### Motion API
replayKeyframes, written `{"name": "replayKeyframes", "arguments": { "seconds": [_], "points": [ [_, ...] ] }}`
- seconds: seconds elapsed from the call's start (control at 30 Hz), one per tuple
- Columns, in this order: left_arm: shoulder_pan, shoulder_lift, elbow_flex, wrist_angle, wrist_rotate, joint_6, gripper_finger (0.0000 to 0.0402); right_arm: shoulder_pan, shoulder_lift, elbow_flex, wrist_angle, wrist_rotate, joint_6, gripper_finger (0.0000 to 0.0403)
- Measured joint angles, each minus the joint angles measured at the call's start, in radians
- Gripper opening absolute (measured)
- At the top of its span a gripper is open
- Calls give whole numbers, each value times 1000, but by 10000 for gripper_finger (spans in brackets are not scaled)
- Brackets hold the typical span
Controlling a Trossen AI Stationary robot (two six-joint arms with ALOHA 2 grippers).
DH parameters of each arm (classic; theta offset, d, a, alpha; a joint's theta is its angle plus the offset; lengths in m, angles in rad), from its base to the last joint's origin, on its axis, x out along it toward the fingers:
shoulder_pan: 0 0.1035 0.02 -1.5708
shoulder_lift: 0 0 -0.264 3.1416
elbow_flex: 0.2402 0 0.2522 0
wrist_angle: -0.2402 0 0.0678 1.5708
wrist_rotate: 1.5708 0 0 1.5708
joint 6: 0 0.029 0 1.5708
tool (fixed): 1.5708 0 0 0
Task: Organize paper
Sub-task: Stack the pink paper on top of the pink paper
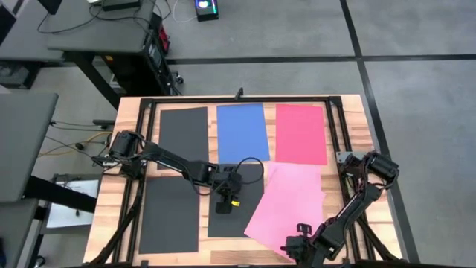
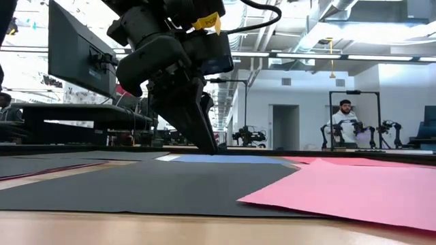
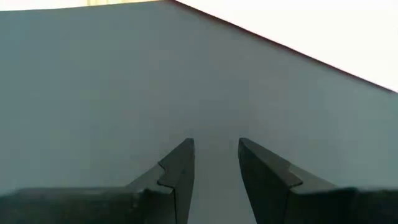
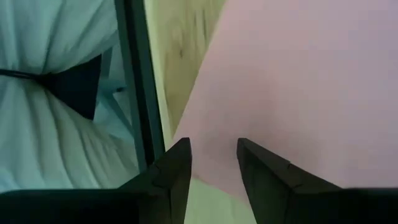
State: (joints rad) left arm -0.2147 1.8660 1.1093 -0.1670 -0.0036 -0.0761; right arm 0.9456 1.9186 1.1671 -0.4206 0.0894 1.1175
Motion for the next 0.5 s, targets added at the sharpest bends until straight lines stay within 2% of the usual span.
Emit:
{"name": "replayKeyframes", "arguments": {
  "seconds": [0.27,0.5],
  "points": [
    [0,0,0,0,0,3,109,42,-5,2,-77,-39,108,123],
    [0,0,0,1,0,3,109,67,-5,2,-98,-146,176,123]
  ]
}}
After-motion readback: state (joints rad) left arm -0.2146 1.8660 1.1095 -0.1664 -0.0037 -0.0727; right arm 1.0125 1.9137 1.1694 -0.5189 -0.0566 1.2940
